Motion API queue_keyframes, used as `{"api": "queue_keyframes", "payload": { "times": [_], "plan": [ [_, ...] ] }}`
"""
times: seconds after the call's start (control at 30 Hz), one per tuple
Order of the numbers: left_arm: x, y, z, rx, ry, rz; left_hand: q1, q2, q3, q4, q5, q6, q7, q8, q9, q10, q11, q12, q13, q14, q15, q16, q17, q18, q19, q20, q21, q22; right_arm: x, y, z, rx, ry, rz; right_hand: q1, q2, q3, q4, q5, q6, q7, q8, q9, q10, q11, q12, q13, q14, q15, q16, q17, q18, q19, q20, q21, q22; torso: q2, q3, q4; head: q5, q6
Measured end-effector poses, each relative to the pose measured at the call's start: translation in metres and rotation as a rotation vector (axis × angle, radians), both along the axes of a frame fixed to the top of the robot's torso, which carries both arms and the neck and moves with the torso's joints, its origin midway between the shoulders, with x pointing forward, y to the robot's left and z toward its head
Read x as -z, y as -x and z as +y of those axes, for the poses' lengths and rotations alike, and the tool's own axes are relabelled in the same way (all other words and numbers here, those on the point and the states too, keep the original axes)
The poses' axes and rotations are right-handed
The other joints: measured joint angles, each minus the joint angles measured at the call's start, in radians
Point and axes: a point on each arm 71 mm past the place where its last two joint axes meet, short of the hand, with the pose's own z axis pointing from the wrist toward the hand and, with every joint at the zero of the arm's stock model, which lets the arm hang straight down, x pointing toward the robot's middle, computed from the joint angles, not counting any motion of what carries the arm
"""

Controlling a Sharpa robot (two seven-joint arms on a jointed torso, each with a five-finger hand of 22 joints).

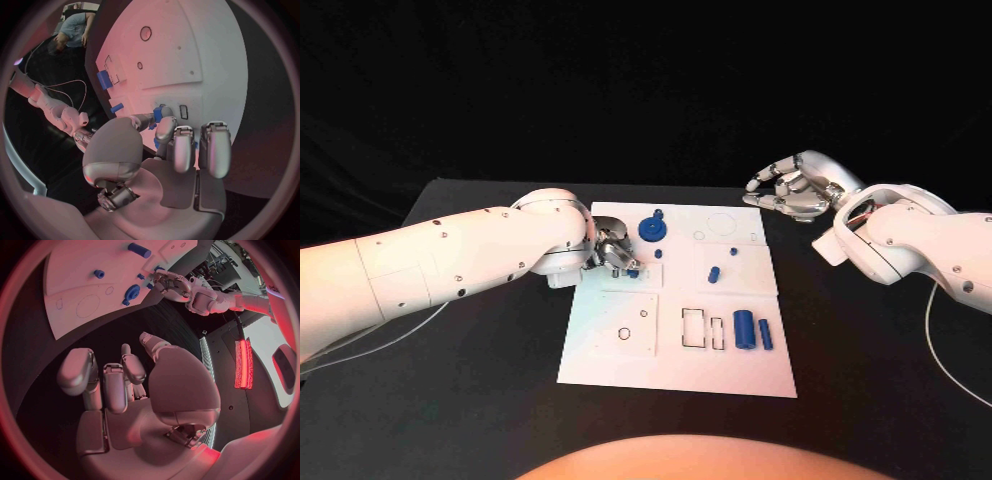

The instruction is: Assemble the parts on the task board

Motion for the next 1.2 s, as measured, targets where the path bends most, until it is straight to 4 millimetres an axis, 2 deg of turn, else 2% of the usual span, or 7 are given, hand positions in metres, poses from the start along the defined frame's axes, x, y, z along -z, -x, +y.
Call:
{"api": "queue_keyframes", "payload": {
  "times": [0.53,1.2],
  "plan": [
    [-0.01,-0.004,0.001,0.017,0.005,0.054,0.004,-0.004,0.004,0.004,-0.003,0.0,0.0,0.004,0.001,0.0,0.0,0.0,0.002,0.0,0.0,0.0,0.0,0.0,0.0,0.0,0.0,0.0,0.001,-0.001,0.001,-0.001,0.001,0.002,0.0,0.0,0.0,0.0,0.0,0.0,0.0,0.0,0.0,0.0,0.0,0.0,0.0,0.0,0.0,0.0,0.0,0.0,0.0,0.0,0.0,0.0,0.0,0.0008,0.001,0.002,-0.002],
    [-0.009,-0.012,-0.007,0.047,-0.055,0.038,0.008,-0.008,0.007,0.006,-0.002,0.001,0.0,0.004,0.001,0.0,0.0,0.0,0.008,0.0,0.0,0.0,0.0,0.0,0.0,0.0,0.0,0.0,0.002,-0.001,0.002,-0.003,0.001,0.005,0.0,0.0,0.0,0.0,0.0,0.0,0.0,0.0,0.0,0.0,0.0,0.0,0.0,0.0,0.0,0.0,0.001,0.0,0.0,0.0,0.0,0.0,0.001,0.0001,0.001,0.004,-0.008]
  ]
}}
